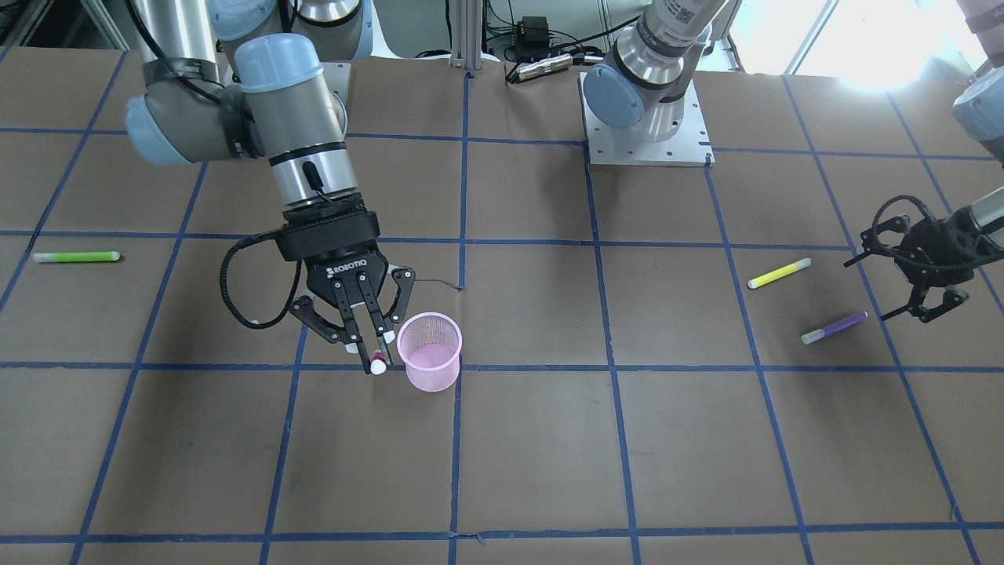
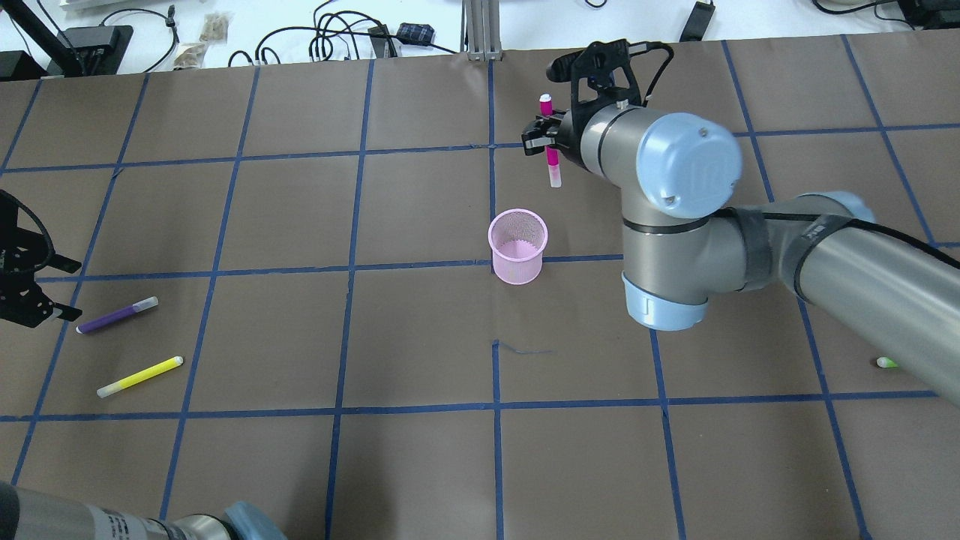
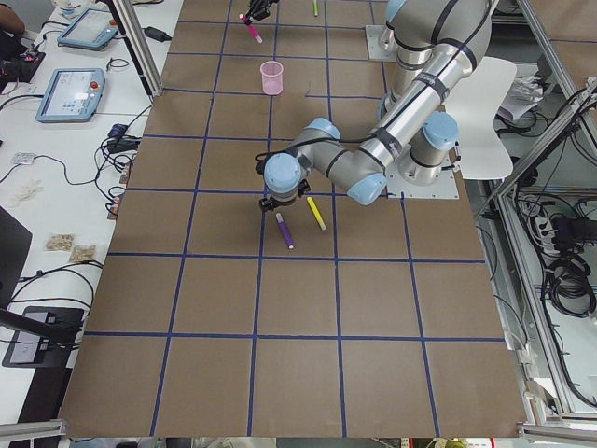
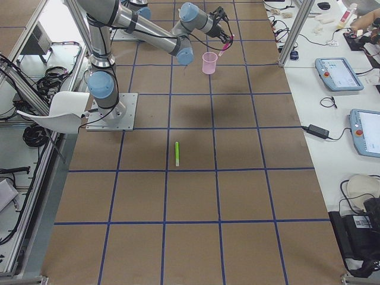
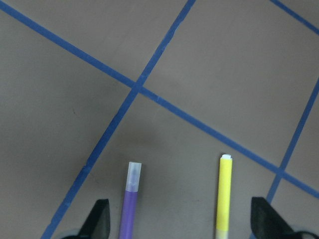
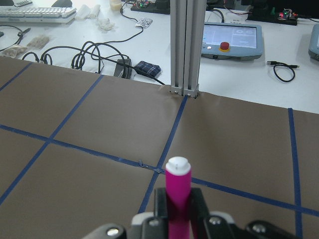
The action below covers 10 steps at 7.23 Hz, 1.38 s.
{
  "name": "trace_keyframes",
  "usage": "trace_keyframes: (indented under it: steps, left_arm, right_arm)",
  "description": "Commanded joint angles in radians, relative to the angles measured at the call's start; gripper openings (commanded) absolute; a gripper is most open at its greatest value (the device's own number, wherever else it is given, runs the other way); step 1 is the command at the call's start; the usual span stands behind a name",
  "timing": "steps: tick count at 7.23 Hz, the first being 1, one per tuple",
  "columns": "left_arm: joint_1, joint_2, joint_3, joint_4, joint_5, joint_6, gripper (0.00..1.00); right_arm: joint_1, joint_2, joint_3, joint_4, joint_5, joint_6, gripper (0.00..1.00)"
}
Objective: Insert purple and pink pens into pink cup
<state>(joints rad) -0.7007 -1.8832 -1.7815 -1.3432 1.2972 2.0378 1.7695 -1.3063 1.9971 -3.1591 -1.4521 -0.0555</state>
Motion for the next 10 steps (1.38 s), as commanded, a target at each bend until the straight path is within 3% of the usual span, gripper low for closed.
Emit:
trace_keyframes:
  steps: [1, 4, 5, 7, 8, 10]
  left_arm:
    - [0.072, -0.101, -0.009, 0.059, -0.090, 0.150, 1.00]
    - [0.105, -0.206, 0.008, 0.087, -0.091, 0.226, 1.00]
    - [0.105, -0.220, 0.007, 0.119, -0.091, 0.229, 0.91]
    - [0.105, -0.220, 0.007, 0.145, -0.084, 0.231, 0.17]
    - [0.105, -0.214, 0.008, 0.145, -0.079, 0.231, 0.00]
    - [0.105, -0.212, 0.013, 0.144, -0.079, 0.231, 0.00]
  right_arm:
    - [0.079, 0.047, 0.002, -0.055, -0.106, 0.096, 0.00]
    - [0.100, 0.076, 0.012, -0.052, -0.142, 0.132, 0.00]
    - [0.117, 0.078, 0.012, -0.045, -0.142, 0.170, 0.00]
    - [0.128, 0.108, 0.014, -0.047, -0.143, 0.204, 0.00]
    - [0.130, 0.127, 0.019, -0.048, -0.146, 0.207, 0.00]
    - [0.128, 0.121, 0.060, -0.055, -0.149, 0.201, 0.05]
